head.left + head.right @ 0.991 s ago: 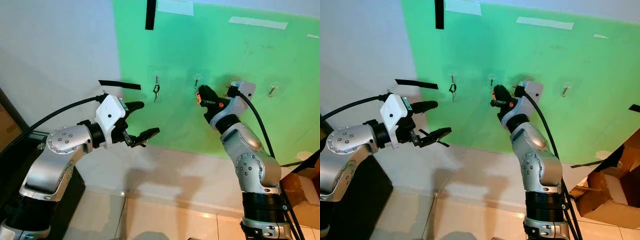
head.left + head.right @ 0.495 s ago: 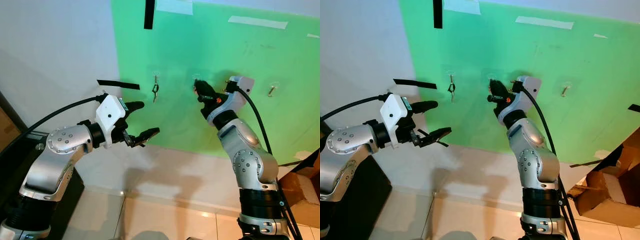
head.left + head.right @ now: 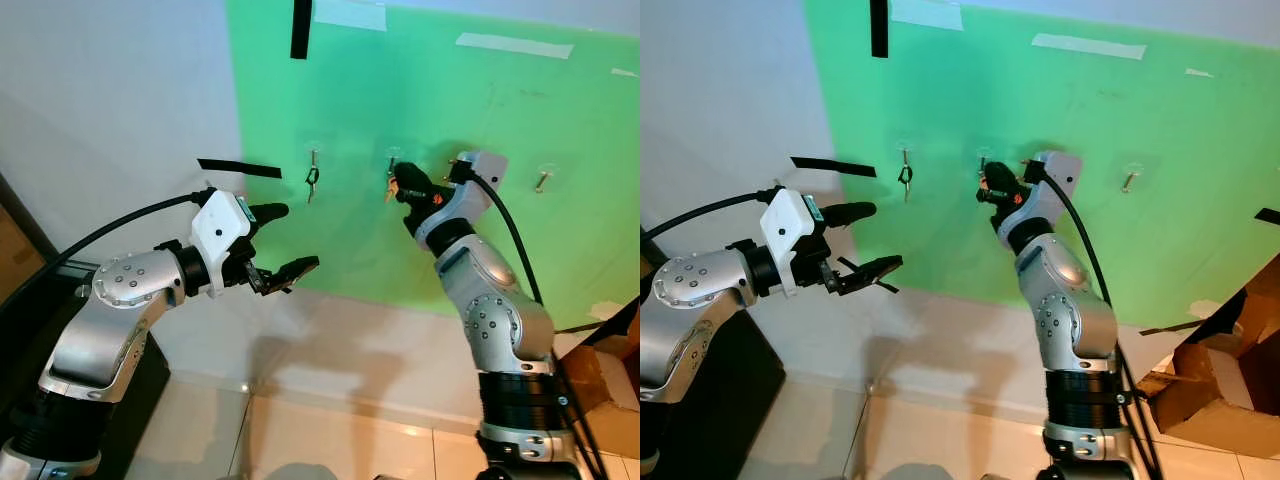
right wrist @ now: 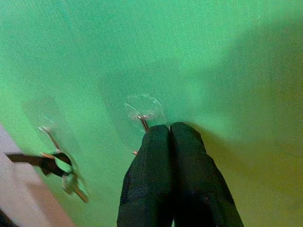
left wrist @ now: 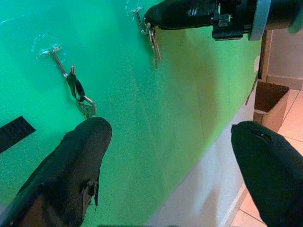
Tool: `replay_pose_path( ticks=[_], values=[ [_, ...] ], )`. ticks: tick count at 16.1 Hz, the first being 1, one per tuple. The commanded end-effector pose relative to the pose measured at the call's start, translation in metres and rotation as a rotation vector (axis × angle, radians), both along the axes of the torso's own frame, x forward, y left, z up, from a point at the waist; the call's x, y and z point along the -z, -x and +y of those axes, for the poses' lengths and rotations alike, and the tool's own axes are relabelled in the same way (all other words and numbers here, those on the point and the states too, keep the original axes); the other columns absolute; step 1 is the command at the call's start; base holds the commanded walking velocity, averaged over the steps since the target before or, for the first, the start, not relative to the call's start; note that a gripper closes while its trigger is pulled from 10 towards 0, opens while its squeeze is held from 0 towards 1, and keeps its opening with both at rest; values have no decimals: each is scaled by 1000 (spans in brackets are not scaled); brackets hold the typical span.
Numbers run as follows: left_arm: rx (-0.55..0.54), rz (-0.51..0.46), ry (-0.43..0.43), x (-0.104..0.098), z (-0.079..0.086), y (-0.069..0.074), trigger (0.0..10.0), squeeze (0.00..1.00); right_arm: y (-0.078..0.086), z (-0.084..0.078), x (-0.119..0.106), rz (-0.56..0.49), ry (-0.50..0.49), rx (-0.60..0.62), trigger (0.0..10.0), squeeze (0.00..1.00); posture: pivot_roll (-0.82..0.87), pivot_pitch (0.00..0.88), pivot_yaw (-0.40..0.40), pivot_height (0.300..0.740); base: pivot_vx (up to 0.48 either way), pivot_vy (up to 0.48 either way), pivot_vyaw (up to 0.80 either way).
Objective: Hang keys on a hook
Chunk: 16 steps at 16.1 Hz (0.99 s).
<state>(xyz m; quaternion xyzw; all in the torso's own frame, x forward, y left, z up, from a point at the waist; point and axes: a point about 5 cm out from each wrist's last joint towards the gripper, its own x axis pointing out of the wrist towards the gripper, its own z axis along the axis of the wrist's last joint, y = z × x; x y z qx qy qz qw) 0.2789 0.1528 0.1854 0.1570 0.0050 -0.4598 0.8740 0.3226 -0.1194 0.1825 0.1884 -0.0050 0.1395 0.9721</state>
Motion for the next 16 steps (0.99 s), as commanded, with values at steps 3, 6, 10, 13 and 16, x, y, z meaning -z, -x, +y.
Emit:
replay_pose_path(
  ticks=[3,6,10,13,16],
  values=[
    [8,-18,-14,-4,-1,-2,10000,0,3,-2,14,56,31,22,10000,0,-7,0,-44,740,0,0,0],
    [12,-19,-14,-4,-1,-2,10000,0,5,0,15,62,34,24,10000,0,-4,0,-48,740,0,0,0],
    [13,-23,-14,-4,-1,-1,10000,0,7,2,11,33,3,-3,10000,0,-4,0,-48,740,0,0,0],
    [11,-26,-13,-5,-1,-2,10000,0,12,4,-1,-22,-42,-50,10000,0,-1,0,-53,740,0,0,0],
    [12,-27,-10,-5,-2,-2,10000,0,19,6,-9,-55,-31,-126,10000,0,-2,0,-52,740,0,0,0]
  ],
)
